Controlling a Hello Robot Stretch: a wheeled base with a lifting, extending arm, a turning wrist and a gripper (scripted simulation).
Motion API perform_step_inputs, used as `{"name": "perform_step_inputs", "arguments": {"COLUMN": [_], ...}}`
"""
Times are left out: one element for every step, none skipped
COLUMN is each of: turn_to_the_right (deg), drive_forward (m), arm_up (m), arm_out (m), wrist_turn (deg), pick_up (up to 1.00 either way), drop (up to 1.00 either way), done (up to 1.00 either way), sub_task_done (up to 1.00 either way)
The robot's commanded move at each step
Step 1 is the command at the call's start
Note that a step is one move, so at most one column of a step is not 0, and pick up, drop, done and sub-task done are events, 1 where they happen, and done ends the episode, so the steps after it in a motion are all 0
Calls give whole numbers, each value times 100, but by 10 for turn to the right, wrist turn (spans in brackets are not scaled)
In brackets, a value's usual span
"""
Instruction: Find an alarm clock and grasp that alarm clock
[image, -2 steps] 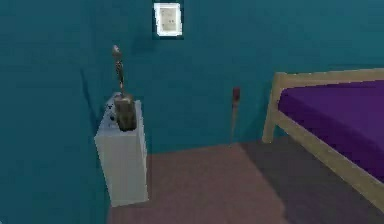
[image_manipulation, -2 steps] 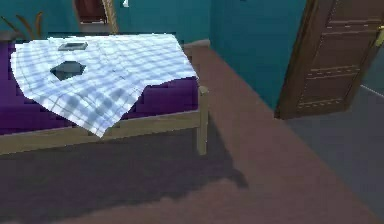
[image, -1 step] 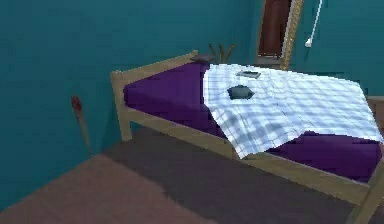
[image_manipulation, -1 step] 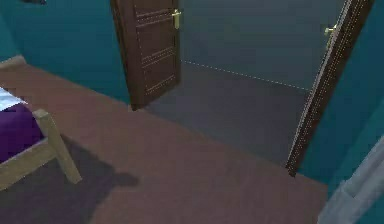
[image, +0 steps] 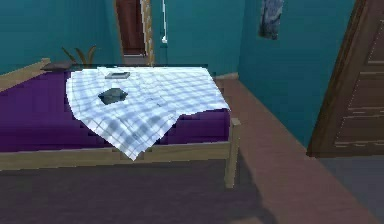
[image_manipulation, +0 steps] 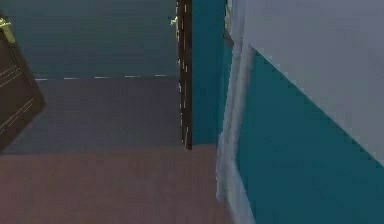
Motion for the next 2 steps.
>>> {"name": "perform_step_inputs", "arguments": {"turn_to_the_right": [0,-450], "drive_forward": [35,0], "arm_up": [0,0], "arm_out": [0,0], "wrist_turn": [0,0], "pick_up": [0,0], "drop": [0,0], "done": [0,0], "sub_task_done": [0,0]}}
